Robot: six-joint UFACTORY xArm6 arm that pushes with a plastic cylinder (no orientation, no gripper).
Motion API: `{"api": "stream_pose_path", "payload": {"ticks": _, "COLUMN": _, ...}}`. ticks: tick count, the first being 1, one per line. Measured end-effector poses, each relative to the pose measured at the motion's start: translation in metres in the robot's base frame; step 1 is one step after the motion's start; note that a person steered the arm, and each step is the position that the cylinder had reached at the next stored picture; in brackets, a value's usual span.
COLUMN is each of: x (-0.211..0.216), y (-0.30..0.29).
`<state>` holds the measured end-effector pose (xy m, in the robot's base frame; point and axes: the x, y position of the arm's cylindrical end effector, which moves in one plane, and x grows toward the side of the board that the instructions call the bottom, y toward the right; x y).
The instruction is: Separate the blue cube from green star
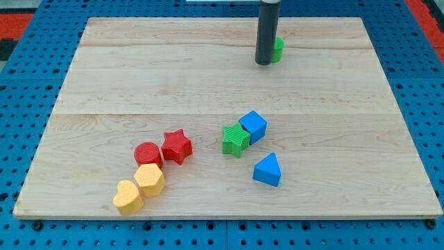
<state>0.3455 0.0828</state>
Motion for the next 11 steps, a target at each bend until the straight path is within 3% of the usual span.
{"api": "stream_pose_path", "payload": {"ticks": 1, "x": 0.054, "y": 0.059}}
{"api": "stream_pose_path", "payload": {"ticks": 3, "x": 0.159, "y": -0.02}}
{"api": "stream_pose_path", "payload": {"ticks": 4, "x": 0.16, "y": -0.072}}
{"api": "stream_pose_path", "payload": {"ticks": 5, "x": 0.118, "y": -0.086}}
{"api": "stream_pose_path", "payload": {"ticks": 7, "x": 0.161, "y": -0.047}}
{"api": "stream_pose_path", "payload": {"ticks": 8, "x": 0.133, "y": -0.029}}
{"api": "stream_pose_path", "payload": {"ticks": 10, "x": 0.068, "y": -0.064}}
{"api": "stream_pose_path", "payload": {"ticks": 11, "x": 0.046, "y": -0.041}}
